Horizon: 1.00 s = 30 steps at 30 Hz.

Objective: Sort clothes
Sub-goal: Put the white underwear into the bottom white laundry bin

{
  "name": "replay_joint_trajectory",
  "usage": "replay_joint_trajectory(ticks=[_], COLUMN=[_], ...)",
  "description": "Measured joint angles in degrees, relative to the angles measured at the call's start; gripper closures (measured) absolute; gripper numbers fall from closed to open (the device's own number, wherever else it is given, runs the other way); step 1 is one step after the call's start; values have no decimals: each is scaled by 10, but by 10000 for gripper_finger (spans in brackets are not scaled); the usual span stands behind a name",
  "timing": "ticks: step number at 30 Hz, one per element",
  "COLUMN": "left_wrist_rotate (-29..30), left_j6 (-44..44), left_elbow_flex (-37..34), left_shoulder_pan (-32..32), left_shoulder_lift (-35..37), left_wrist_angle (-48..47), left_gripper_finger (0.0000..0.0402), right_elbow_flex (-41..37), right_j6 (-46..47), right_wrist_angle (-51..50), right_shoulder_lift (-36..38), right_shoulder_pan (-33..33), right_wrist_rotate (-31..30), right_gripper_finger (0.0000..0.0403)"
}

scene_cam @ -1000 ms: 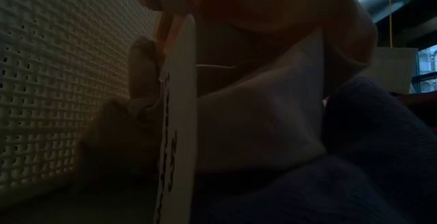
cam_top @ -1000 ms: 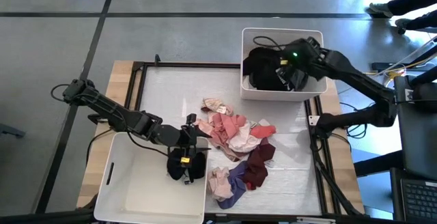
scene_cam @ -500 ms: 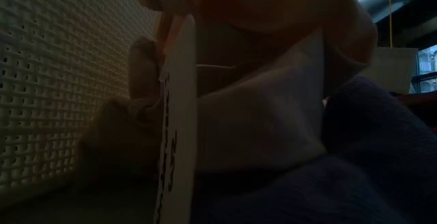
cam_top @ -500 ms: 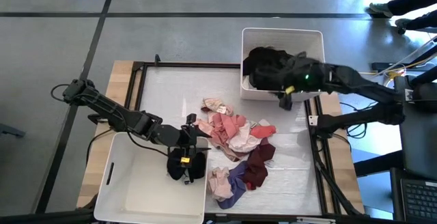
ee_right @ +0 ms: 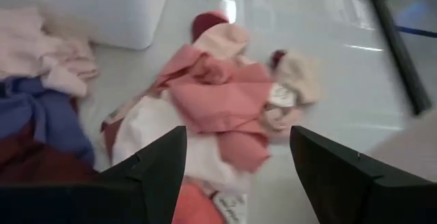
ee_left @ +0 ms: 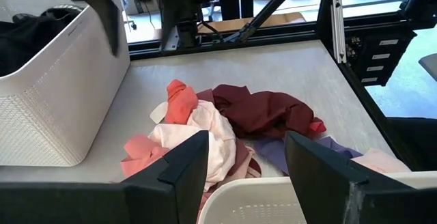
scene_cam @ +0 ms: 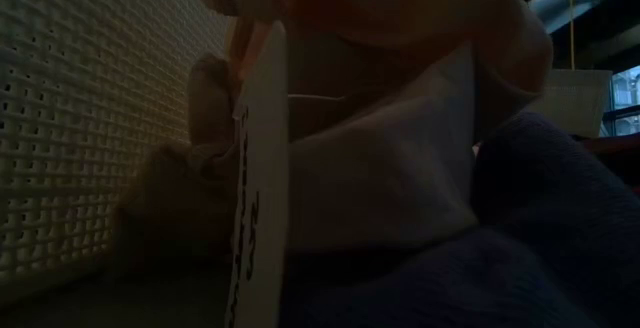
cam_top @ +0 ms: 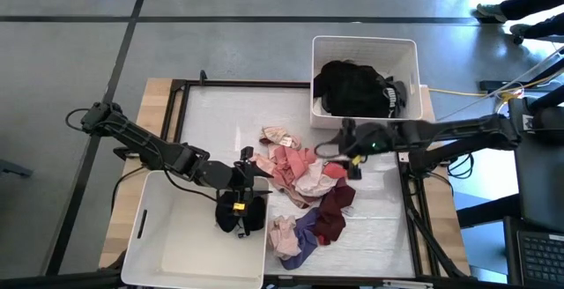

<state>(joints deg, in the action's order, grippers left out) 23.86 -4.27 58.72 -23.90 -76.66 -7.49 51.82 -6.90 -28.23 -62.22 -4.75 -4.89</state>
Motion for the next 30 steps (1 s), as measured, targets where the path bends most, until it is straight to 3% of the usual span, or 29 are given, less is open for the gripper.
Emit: replay_joint_trajectory(ticks=[8,12,18,30], left_wrist_rotate=[0,0,0,0], left_j6=[0,1,2,1], left_elbow_flex=[1,1,1,1], left_shoulder_pan=[0,0,0,0], left_shoulder_lift=[0,0,0,0], left_wrist_angle=[5,7,6,4], left_gripper_finger=[219,219,219,219], right_elbow_flex=[-80,-83,-83,-83], right_j6=[11,11,11,11], right_wrist_angle=[121,159,217,274], right_shoulder_lift=[-61,-121,-200,-280], right_shoulder_pan=[-54,-70,-73,-73], right_wrist_rotate=[24,55,55,55], right_gripper_finger=[141,141,141,141])
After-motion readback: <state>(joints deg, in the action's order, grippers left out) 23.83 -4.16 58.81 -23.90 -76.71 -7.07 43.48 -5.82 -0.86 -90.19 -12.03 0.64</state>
